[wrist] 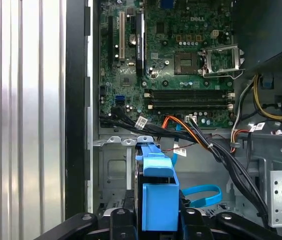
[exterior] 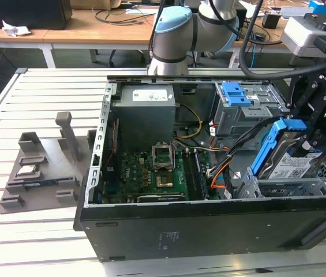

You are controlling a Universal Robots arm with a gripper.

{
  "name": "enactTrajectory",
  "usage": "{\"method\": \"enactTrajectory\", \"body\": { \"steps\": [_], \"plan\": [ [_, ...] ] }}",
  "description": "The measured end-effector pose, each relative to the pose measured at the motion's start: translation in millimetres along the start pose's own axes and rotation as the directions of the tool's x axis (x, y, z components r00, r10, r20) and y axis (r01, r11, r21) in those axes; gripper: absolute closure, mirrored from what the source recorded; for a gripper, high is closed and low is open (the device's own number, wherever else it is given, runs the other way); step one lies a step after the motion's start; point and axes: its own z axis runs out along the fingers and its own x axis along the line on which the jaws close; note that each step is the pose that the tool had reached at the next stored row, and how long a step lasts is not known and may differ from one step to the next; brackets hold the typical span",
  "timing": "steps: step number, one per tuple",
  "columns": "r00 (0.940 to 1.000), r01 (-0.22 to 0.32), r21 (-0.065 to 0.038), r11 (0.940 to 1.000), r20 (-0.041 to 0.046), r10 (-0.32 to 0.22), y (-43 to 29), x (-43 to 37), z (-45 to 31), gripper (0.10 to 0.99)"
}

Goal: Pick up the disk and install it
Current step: 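Insert the disk into the insertion slot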

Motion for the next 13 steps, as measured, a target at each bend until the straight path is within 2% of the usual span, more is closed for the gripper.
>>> {"method": "enactTrajectory", "body": {
  "steps": [2,3,9,10,11,13],
  "plan": [
    [1.0000,0.000,0.000,1.0000,0.0004,0.000,0.0,-0.1,0.4,0.706],
    [1.0000,0.000,0.000,1.0000,0.0002,0.000,0.0,0.0,0.6,0.643],
    [1.0000,0.000,0.000,1.0000,0.0002,0.000,-0.1,0.0,1.2,0.659],
    [1.0000,0.000,0.000,1.0000,0.0002,0.000,-0.1,0.0,1.4,0.725],
    [1.0000,0.000,0.000,1.0000,0.0002,0.000,-0.1,0.0,1.5,0.847],
    [1.0000,0.000,0.000,1.0000,0.0001,0.000,-0.1,0.0,1.8,0.980]
  ]
}}
